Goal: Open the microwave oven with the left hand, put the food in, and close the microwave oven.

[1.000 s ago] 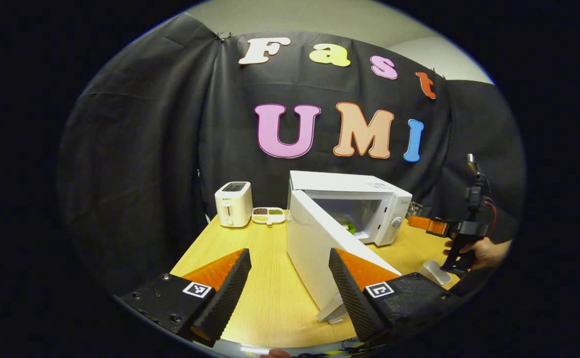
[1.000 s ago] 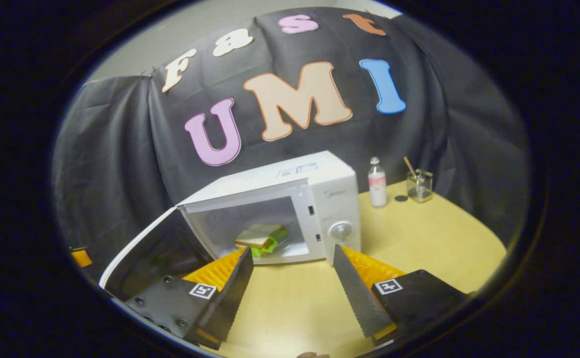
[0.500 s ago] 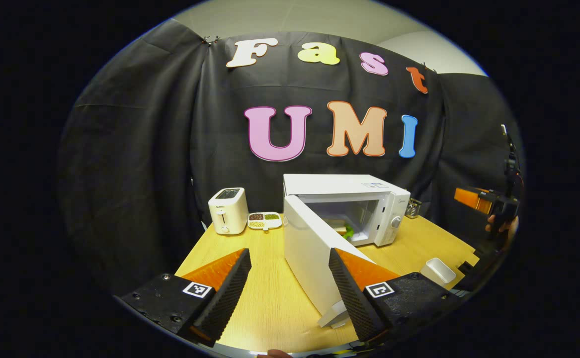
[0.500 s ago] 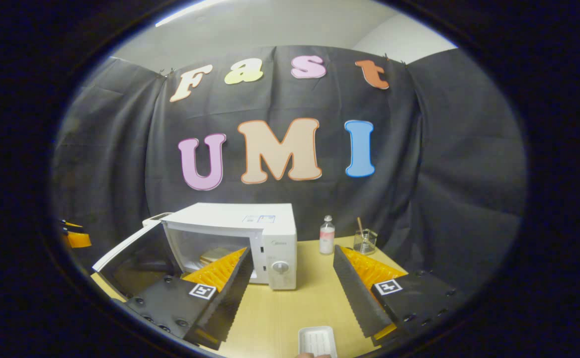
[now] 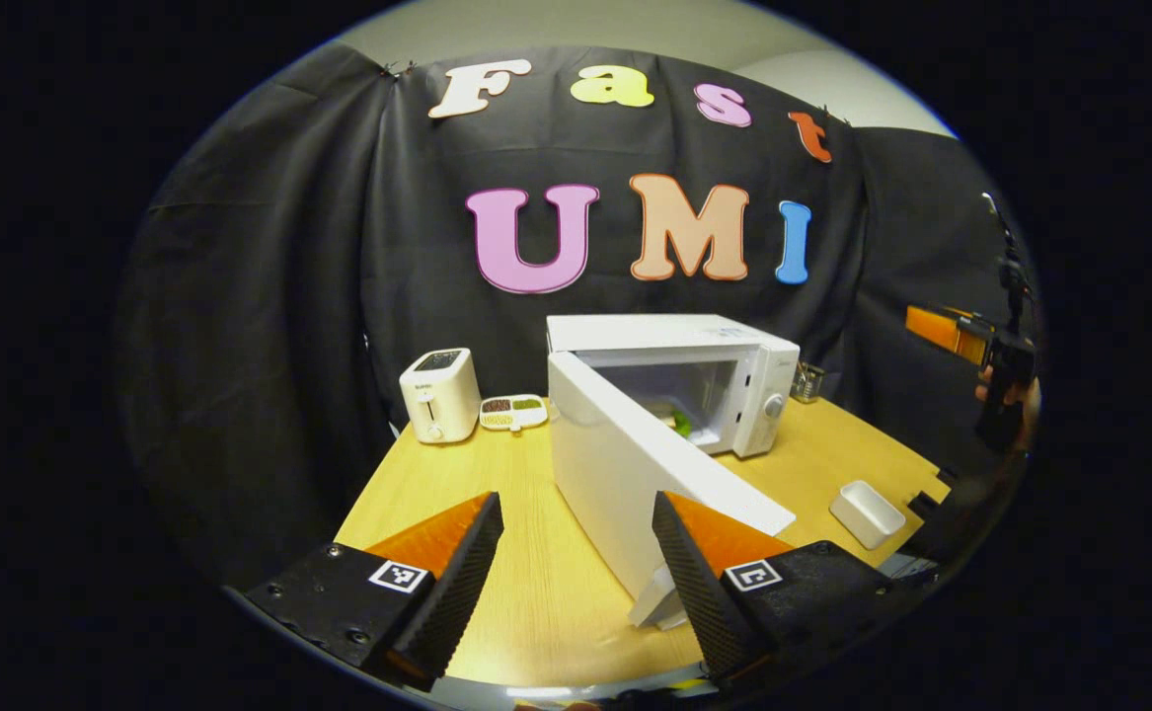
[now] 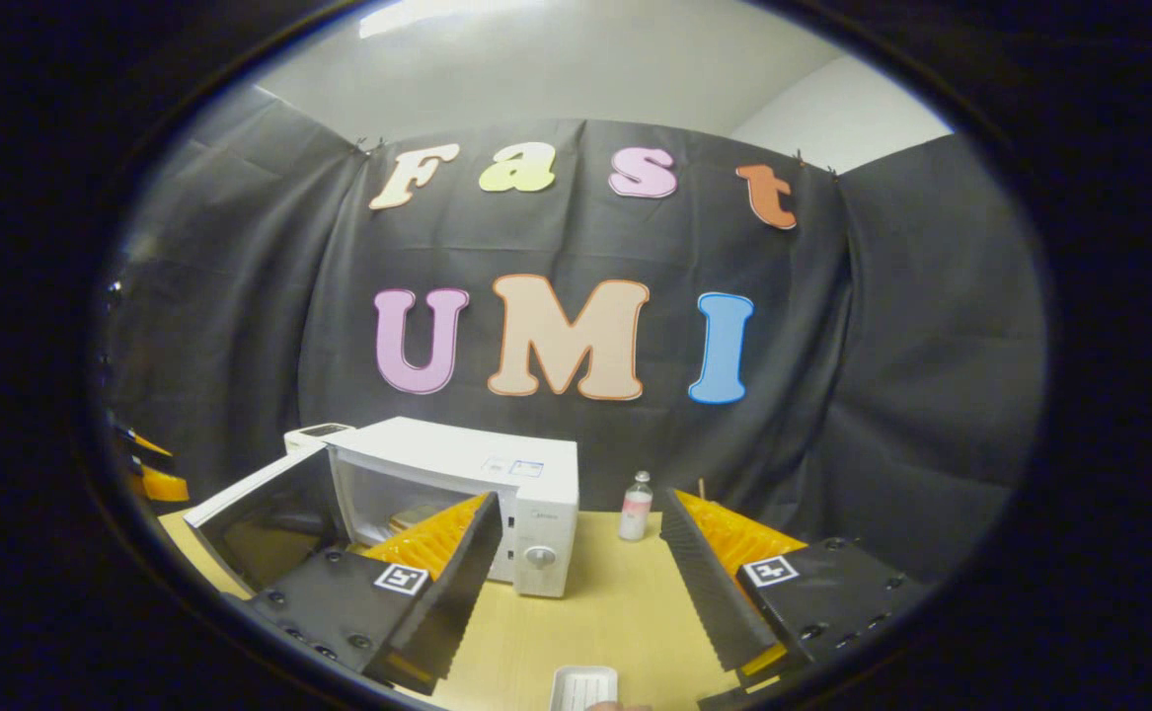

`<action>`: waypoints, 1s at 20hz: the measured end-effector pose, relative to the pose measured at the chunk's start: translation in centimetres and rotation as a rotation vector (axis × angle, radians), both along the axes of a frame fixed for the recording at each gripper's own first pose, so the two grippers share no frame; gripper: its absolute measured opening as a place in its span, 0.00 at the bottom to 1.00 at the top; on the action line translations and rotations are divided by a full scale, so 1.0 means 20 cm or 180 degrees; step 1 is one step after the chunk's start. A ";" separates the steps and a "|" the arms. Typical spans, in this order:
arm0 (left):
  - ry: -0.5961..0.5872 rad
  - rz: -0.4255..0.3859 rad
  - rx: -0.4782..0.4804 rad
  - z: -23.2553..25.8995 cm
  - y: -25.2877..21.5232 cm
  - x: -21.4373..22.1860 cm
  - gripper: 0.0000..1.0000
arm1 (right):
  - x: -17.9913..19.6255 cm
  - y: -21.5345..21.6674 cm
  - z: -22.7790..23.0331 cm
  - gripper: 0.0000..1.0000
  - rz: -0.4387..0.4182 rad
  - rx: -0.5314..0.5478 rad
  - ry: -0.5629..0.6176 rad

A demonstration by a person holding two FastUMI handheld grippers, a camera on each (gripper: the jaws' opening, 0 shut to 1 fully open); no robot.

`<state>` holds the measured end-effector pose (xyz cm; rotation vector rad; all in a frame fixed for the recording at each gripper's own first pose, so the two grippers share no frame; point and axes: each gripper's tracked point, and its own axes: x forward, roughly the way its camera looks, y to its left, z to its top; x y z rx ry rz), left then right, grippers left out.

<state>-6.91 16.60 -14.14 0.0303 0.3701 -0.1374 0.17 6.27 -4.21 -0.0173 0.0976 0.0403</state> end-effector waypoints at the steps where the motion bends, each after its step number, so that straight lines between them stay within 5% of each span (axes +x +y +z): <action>1: 0.0024 -0.0035 0.0021 -0.03 -0.01 -0.02 0.93 | 0.01 -0.01 0.00 0.92 0.0005 -0.0016 -0.0011; 11: 0.0403 -0.0275 -0.0204 -0.25 -0.16 -0.06 0.86 | -0.01 -0.04 -0.02 0.92 -0.0042 -0.0009 0.0072; 13: 0.0411 -0.0298 -0.0283 -0.25 -0.21 -0.03 0.75 | -0.02 -0.07 -0.02 0.92 -0.0076 -0.0029 0.0087; 14: 0.0417 -0.0325 -0.0290 -0.26 -0.24 -0.02 0.62 | -0.02 -0.09 -0.02 0.92 -0.0093 -0.0036 0.0106; 15: 0.0411 -0.0364 -0.0285 -0.26 -0.27 0.00 0.61 | -0.03 -0.10 -0.02 0.92 -0.0107 -0.0035 0.0114; 16: 0.0400 -0.0389 -0.0259 -0.26 -0.29 0.02 0.35 | -0.03 -0.11 -0.01 0.92 -0.0126 -0.0033 0.0113; 17: 0.0368 -0.0386 -0.0223 -0.25 -0.31 0.04 0.32 | -0.03 -0.13 0.00 0.92 -0.0149 -0.0030 0.0094; 20: 0.0361 -0.0403 -0.0140 -0.27 -0.38 0.09 0.01 | -0.05 -0.16 -0.01 0.92 -0.0203 -0.0033 0.0113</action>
